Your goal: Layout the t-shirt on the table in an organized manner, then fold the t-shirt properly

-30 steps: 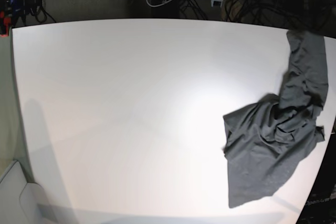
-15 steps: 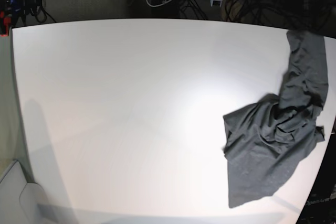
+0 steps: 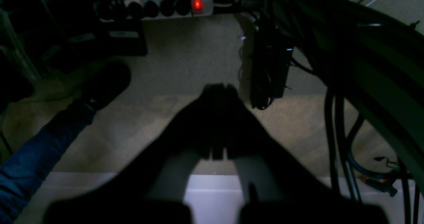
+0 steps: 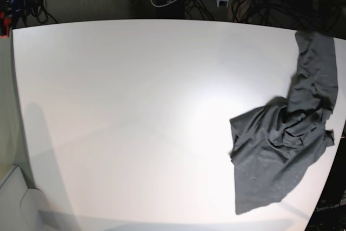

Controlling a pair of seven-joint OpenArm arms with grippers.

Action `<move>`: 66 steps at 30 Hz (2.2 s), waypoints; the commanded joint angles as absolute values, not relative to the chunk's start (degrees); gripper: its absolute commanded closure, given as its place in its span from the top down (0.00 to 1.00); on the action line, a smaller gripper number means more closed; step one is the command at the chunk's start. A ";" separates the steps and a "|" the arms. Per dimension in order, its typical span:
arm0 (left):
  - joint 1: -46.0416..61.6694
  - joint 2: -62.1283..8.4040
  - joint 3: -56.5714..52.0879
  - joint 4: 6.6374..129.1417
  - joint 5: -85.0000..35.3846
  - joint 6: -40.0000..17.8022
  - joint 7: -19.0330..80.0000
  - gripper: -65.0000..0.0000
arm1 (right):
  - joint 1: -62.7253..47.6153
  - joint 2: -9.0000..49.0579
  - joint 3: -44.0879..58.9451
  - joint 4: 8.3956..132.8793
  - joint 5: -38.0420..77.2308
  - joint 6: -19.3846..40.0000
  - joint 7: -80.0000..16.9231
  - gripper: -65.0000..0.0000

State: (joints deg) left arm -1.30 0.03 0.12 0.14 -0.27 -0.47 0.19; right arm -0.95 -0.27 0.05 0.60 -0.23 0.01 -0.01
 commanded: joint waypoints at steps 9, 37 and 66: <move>-1.27 0.04 0.31 0.31 -0.13 -0.57 0.04 0.00 | -1.01 -0.04 -0.04 0.75 -0.31 0.57 -0.13 0.00; -1.10 -0.13 0.04 0.31 -0.31 -0.57 0.04 0.00 | -4.79 0.75 -0.04 8.04 -0.40 0.57 -0.57 0.00; 43.74 -7.34 -3.65 80.31 -0.92 -0.57 13.58 0.00 | -44.00 6.90 -0.04 70.29 -0.31 0.75 -0.57 0.00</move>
